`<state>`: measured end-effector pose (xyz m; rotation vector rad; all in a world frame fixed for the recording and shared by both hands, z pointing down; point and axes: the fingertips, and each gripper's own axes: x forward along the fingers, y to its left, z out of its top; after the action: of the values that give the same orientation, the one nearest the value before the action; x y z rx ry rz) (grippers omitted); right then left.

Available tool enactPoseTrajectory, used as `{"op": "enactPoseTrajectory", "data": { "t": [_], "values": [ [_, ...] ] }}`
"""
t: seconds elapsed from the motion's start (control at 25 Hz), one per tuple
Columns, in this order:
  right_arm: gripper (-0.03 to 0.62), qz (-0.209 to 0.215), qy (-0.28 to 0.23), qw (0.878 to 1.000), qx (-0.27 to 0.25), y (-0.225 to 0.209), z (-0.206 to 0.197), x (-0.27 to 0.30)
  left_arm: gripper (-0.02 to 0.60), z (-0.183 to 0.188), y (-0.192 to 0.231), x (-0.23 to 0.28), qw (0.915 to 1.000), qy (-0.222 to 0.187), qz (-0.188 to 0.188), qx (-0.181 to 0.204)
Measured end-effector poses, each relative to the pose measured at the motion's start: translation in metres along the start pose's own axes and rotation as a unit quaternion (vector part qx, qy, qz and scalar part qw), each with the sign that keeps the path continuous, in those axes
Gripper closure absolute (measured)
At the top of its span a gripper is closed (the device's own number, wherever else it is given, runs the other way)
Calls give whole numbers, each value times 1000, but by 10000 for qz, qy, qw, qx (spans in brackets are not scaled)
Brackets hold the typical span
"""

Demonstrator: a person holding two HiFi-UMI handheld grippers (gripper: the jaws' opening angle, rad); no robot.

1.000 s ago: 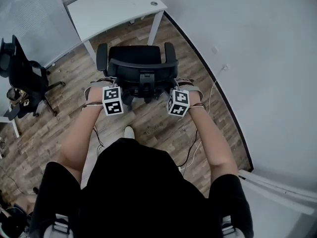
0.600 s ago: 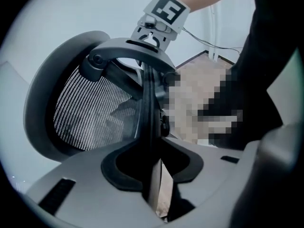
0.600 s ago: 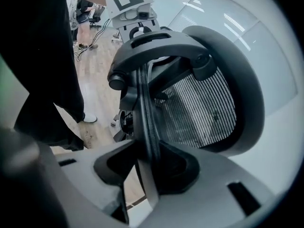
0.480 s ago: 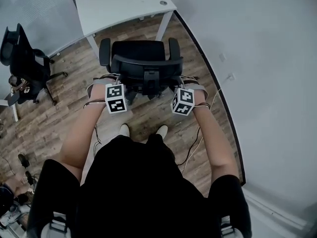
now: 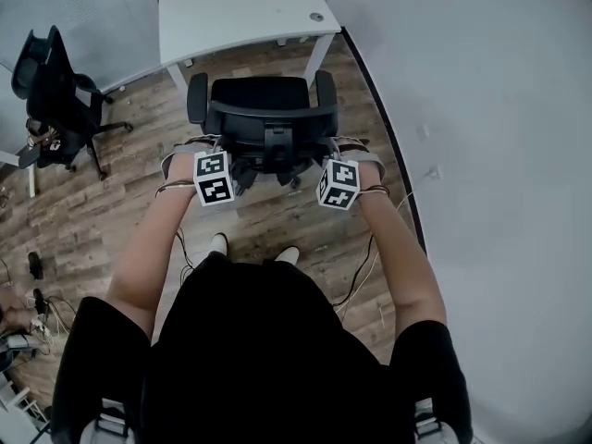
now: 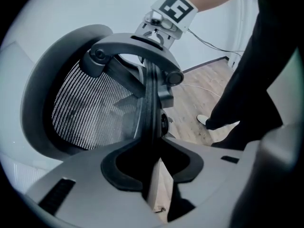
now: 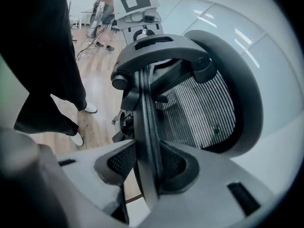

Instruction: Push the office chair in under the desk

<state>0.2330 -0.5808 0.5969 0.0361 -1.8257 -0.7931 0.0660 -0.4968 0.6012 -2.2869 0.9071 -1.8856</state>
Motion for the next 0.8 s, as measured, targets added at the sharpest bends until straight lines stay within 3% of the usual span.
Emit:
{"op": "enactPoseTrajectory", "data": {
  "t": [0.48, 0.68, 0.8],
  "values": [
    [454, 19, -474, 9975, -518, -22, -35, 10, 453, 31, 5, 16, 9975, 181, 173, -658],
    [453, 40, -555, 9967, -597, -77, -46, 35, 451, 35, 60, 33, 9968, 200, 166, -751],
    [453, 21, -535, 9968, -591, -77, -45, 30, 451, 36, 58, 29, 9967, 199, 146, -770]
  ]
}}
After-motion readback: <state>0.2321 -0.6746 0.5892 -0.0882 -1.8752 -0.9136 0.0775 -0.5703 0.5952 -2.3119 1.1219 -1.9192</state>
